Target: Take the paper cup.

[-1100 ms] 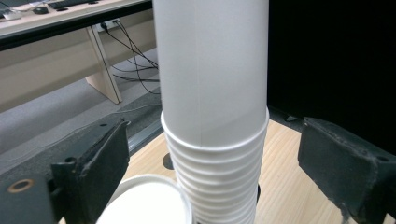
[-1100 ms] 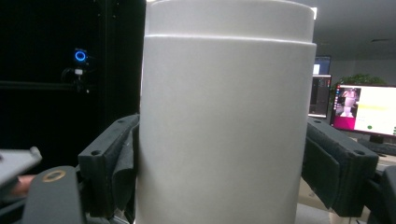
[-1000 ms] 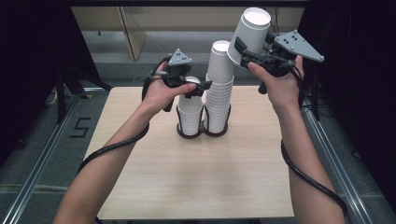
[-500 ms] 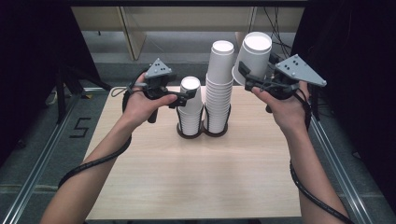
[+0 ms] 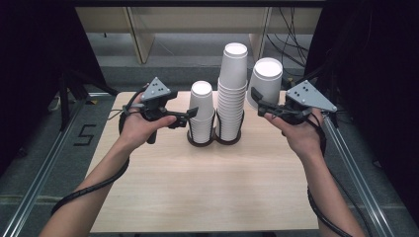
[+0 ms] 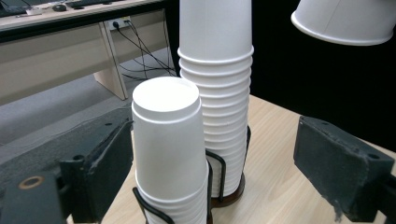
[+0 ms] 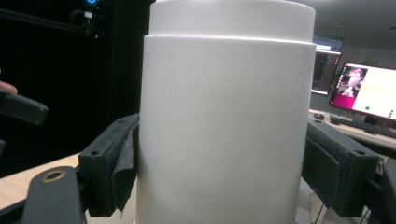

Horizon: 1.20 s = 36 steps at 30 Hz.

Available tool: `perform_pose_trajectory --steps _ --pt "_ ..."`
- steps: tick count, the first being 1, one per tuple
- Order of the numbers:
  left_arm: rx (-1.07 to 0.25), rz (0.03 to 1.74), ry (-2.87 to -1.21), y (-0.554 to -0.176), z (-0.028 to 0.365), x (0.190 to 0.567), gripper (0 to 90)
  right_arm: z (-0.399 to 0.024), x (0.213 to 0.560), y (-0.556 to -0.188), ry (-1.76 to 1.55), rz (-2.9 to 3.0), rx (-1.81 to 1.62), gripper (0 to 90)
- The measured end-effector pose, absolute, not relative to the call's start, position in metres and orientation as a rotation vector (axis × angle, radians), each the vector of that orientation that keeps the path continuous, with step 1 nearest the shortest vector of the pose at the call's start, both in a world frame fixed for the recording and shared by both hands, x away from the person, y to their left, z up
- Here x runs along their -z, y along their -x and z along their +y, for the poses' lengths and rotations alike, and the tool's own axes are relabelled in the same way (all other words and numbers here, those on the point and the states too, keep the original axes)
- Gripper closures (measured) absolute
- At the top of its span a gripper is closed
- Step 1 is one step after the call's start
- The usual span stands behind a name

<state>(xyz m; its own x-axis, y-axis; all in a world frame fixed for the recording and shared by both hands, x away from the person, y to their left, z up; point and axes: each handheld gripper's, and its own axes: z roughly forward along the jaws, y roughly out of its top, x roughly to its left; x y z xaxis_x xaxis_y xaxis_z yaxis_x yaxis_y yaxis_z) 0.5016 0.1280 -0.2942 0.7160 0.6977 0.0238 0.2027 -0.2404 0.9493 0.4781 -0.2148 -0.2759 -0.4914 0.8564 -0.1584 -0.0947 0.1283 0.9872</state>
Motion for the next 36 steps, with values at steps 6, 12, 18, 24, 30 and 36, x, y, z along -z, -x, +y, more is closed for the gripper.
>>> perform_pose_trajectory --steps 6,12,18,24,30,36 --pt "-0.537 0.720 -1.800 -0.494 0.131 0.304 12.7 -0.213 0.301 -0.473 -0.757 1.636 -1.459 19.3" --pt "-0.528 0.741 -1.817 -0.490 0.132 0.319 12.6 -0.212 0.318 -0.468 -0.769 1.658 -1.452 19.2" --pt "-0.533 0.732 -1.810 -0.488 0.130 0.331 12.3 -0.209 0.341 -0.460 -0.771 1.712 -1.449 19.2" --pt "-0.532 0.711 -1.820 -0.482 0.123 0.340 12.0 -0.204 0.362 -0.454 -0.792 1.740 -1.446 19.2" --pt "-0.531 0.706 -1.825 -0.479 0.118 0.344 12.3 -0.202 0.373 -0.451 -0.800 1.740 -1.446 19.2" --pt "-0.527 0.689 -1.845 -0.477 0.114 0.347 12.5 -0.202 0.385 -0.447 -0.821 1.762 -1.429 19.2"
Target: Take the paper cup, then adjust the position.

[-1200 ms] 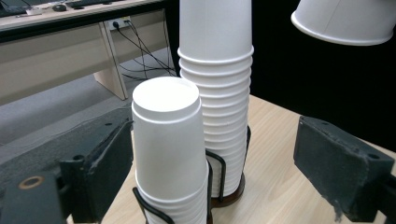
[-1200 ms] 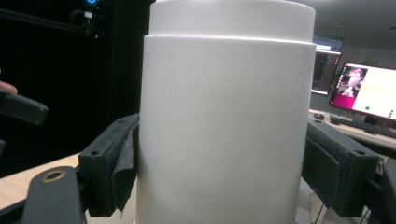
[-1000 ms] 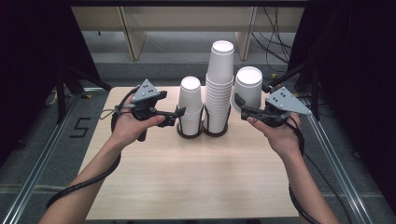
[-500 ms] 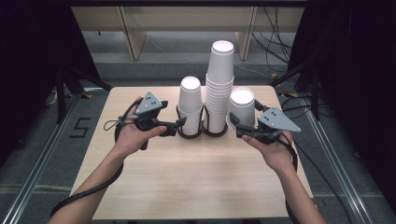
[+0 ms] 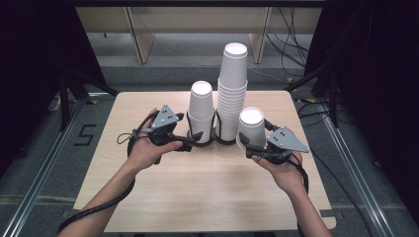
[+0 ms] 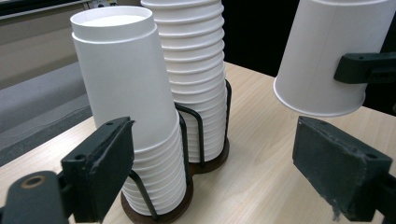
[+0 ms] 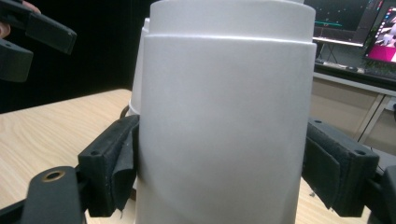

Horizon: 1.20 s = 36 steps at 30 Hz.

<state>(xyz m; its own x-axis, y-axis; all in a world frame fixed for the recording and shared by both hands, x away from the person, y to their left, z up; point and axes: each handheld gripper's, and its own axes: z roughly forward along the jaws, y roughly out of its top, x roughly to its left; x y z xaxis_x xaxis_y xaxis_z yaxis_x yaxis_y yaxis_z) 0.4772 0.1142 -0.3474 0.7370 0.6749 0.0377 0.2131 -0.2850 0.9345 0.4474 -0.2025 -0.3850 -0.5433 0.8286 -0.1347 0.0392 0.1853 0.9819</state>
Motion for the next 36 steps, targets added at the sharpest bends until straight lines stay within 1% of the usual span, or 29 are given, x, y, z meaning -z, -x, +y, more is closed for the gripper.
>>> perform_pose_trajectory --steps 16,22,28,36 --pt "-0.501 0.697 -1.863 -0.475 0.115 0.361 13.2 -0.198 0.399 -0.446 -0.811 1.805 -1.408 19.2" --pt "-0.471 0.699 -1.882 -0.474 0.113 0.370 13.9 -0.192 0.409 -0.447 -0.743 1.847 -1.354 19.2" --pt "-0.444 0.684 -1.904 -0.469 0.106 0.374 14.1 -0.187 0.420 -0.444 -0.662 1.921 -1.245 19.2" --pt "-0.405 0.658 -1.931 -0.462 0.099 0.381 14.1 -0.180 0.426 -0.443 -0.479 1.977 -1.065 19.2"
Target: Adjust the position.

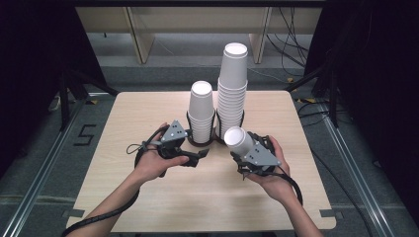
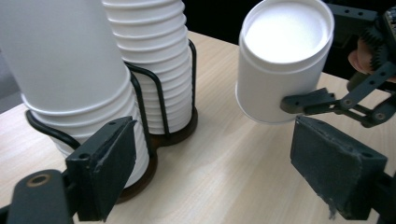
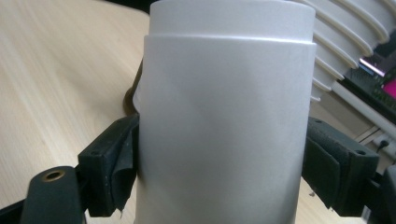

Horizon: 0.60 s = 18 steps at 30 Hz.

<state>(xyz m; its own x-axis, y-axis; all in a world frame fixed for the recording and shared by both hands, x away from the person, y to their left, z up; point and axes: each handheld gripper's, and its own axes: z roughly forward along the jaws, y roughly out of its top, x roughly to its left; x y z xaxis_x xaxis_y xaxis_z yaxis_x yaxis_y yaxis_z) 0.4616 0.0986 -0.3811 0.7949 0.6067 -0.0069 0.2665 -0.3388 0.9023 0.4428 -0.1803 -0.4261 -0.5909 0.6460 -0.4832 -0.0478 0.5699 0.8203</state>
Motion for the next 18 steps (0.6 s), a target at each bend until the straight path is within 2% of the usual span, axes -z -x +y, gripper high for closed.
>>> perform_pose_trajectory --steps 18 --pt "-0.365 0.644 -1.967 -0.462 0.086 0.393 14.1 -0.171 0.437 -0.443 -0.236 2.043 -0.866 19.1"
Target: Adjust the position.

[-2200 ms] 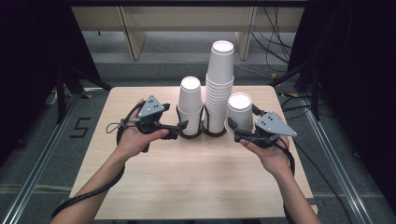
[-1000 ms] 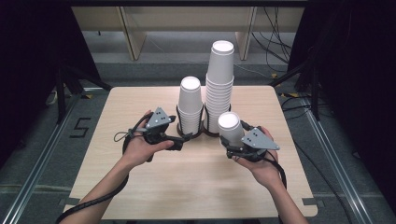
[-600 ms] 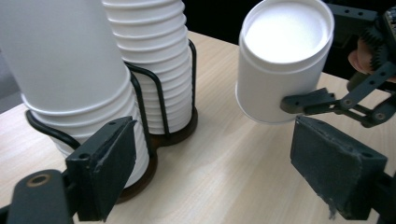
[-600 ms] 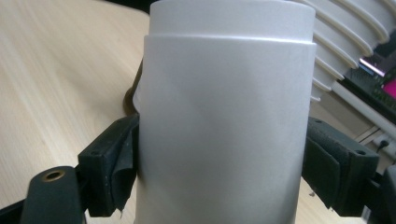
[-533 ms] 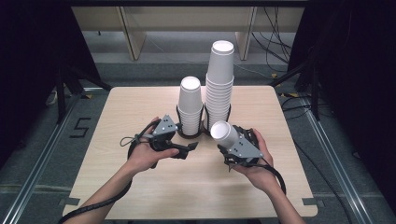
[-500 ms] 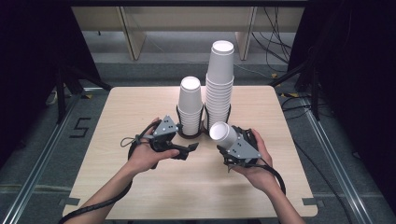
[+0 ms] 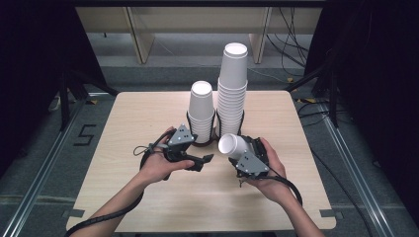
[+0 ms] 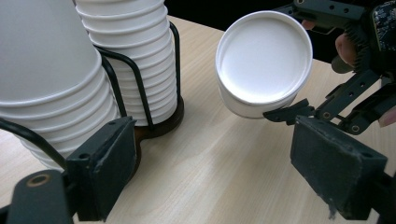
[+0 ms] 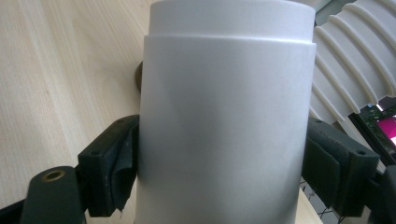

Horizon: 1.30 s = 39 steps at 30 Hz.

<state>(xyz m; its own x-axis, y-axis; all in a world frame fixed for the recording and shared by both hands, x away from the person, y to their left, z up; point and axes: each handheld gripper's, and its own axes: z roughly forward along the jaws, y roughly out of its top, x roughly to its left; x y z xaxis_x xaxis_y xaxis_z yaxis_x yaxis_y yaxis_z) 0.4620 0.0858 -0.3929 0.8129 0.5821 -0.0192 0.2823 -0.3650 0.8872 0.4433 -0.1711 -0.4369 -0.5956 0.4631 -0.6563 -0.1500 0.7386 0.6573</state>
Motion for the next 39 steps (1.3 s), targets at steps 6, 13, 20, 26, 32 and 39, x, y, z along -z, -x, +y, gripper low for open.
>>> perform_pose_trajectory --steps 6,13,20,26,32,39 --pt "-0.358 0.630 -1.991 -0.462 0.082 0.393 13.9 -0.171 0.437 -0.443 -0.204 2.053 -0.830 19.2" --pt "-0.366 0.613 -2.000 -0.462 0.077 0.394 8.1 -0.167 0.434 -0.443 -0.115 2.057 -0.752 19.2" --pt "-0.360 0.600 -1.999 -0.462 0.072 0.396 5.1 -0.162 0.432 -0.441 0.034 2.022 -0.616 19.2" --pt "-0.340 0.594 -1.999 -0.462 0.069 0.397 5.1 -0.156 0.434 -0.437 0.091 2.017 -0.545 19.1" --pt "-0.318 0.599 -2.002 -0.463 0.067 0.399 5.3 -0.154 0.437 -0.436 0.080 2.028 -0.554 19.1" --pt "-0.295 0.598 -2.005 -0.464 0.064 0.398 5.3 -0.154 0.435 -0.438 0.218 1.984 -0.454 19.2"
